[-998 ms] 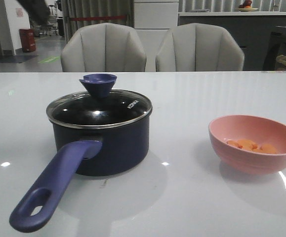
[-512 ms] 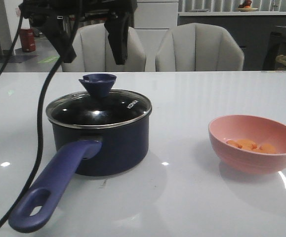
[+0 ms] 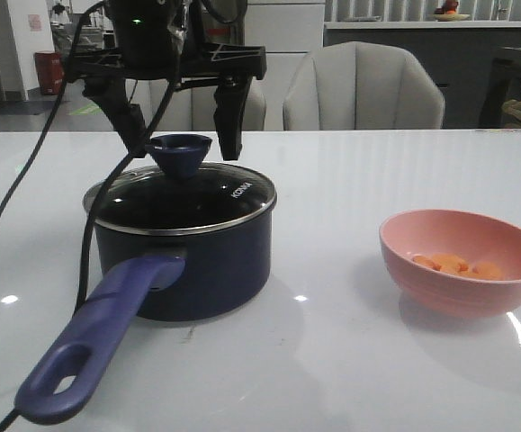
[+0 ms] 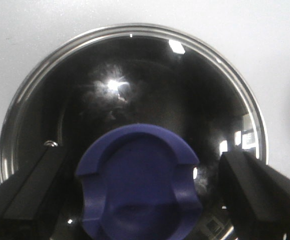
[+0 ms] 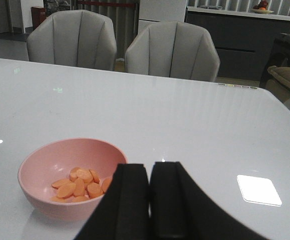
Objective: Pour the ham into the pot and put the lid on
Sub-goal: 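Lower the left gripper onto the purple lid knob and grasp it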
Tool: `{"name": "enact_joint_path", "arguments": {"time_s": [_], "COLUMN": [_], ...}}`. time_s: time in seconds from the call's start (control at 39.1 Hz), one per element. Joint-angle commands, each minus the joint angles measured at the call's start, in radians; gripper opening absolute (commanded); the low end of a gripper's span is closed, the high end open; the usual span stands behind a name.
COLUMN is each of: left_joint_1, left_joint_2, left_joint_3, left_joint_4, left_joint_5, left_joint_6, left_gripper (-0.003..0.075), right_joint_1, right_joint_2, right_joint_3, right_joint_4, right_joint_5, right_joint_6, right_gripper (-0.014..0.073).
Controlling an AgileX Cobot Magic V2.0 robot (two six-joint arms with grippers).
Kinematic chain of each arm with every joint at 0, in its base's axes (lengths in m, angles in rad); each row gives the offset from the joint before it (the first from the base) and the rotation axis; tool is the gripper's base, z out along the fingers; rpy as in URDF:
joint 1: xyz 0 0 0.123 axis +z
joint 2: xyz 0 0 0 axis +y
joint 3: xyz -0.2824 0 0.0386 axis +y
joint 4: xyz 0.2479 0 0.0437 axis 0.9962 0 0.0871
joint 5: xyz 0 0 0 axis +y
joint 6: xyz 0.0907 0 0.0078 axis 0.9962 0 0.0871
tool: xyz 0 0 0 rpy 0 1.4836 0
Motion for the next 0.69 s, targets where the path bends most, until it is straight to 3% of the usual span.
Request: {"name": "enact_joint_path", "arguments": {"time_s": [0.0,0.38,0.67], "left_joint_1": [-0.003,-0.001,0.005], "left_joint_2": [-0.033,-0.001,-0.001], "left_joint_3": [-0.032,-0.032,-0.032], "left_joint_4": [0.005,-0.014,-0.014], "left_joint_5": [-0.020,-0.011,0.007], "left_joint_6": [-0.020,-0.020,-0.020], "left_gripper": [0.0582,0.0576,0.0351], "right_joint_1": [-0.002,-0.002,-0.002], "right_joint_2": [-0.019,-0.020,-0.020], "right_joint_3": [-0.007,-0.007,-0.007], "right_joint_4": [-0.013,-0.013,-0.013], "right_joint_5": [-0.081,-0.081,-0.081], "right_joint_6": [-0.001,-0.001,-0.001], "right_gripper": [0.0161,0.0161,0.0161]}}
